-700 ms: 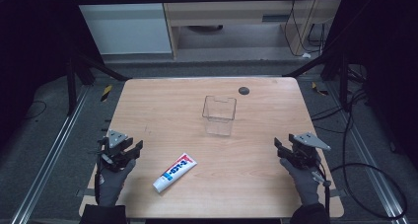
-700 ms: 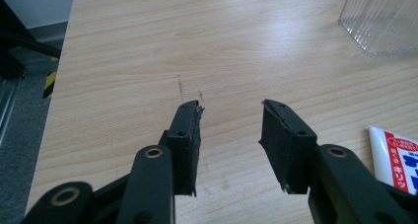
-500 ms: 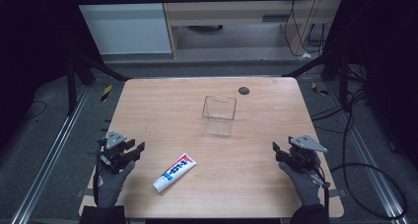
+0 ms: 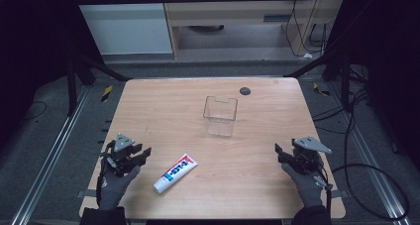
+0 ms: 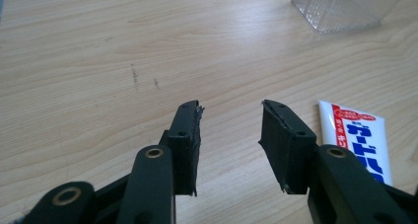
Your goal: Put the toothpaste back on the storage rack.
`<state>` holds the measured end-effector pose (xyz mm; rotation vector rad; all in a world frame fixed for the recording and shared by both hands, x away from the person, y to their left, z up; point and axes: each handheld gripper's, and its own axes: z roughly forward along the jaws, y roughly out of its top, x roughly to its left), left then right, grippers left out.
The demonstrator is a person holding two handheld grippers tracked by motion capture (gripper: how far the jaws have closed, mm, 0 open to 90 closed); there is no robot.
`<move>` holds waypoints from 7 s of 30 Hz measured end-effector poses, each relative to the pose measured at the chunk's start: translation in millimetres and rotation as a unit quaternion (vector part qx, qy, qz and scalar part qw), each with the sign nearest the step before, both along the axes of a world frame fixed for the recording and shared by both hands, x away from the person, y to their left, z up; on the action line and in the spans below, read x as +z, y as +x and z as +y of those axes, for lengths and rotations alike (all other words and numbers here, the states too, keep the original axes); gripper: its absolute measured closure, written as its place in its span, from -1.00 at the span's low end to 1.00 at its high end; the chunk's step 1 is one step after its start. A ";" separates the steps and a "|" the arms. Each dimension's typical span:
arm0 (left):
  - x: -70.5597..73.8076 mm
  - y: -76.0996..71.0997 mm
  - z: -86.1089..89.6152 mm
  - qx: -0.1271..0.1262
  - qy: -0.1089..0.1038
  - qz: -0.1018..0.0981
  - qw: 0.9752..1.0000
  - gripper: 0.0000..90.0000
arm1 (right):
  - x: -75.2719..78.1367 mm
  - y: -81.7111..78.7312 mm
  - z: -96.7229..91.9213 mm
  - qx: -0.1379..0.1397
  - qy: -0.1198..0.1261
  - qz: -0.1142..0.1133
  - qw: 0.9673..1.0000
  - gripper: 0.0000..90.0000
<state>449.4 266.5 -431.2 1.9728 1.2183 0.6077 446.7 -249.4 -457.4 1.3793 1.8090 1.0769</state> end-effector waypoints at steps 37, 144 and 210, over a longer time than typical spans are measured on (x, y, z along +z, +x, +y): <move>6.8 7.7 -58.3 -0.120 0.054 0.068 0.989 -0.04 | -3.5 5.6 7.1 0.024 -0.015 0.035 0.999 -0.31; -39.1 43.6 -116.7 -0.180 0.152 0.224 0.946 -0.14 | -4.6 8.3 6.9 0.025 -0.026 0.060 0.998 -0.40; 82.6 47.8 -82.6 -0.070 -0.047 -0.052 0.995 0.62 | -7.7 6.6 2.6 0.019 -0.017 0.041 0.999 -0.44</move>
